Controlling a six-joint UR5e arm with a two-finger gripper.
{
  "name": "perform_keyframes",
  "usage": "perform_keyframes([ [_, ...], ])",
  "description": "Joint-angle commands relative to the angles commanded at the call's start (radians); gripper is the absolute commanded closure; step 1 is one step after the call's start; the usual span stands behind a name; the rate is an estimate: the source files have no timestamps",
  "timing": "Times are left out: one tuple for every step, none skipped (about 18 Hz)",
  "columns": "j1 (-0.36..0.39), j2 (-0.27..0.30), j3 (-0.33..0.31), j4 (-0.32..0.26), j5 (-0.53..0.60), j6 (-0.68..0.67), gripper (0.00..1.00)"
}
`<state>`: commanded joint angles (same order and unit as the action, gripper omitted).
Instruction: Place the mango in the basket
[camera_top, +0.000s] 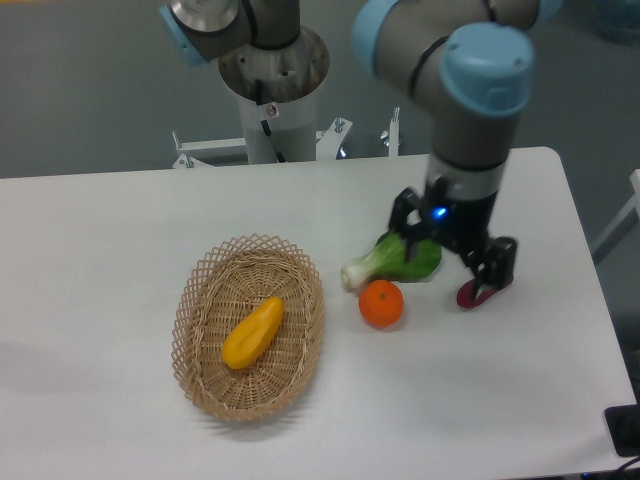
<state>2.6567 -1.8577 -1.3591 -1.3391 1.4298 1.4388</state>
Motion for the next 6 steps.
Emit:
perform_keyframes([
  [0.008, 0.000, -0.002, -0.003, -0.009, 0.002, 0.00],
  [0.014, 0.000, 0.000, -0.003, -0.012, 0.005, 0.00],
  [0.014, 0.000, 0.000, -0.003, -0.015, 0.012, 0.00],
  [0.015, 0.002, 0.000, -0.003, -0.015, 0.014, 0.00],
  [0.015, 0.005, 0.000, -0.003, -0.017, 0.015, 0.00],
  [0.015, 0.006, -0.002, -0.003, -0.017, 0.014, 0.00],
])
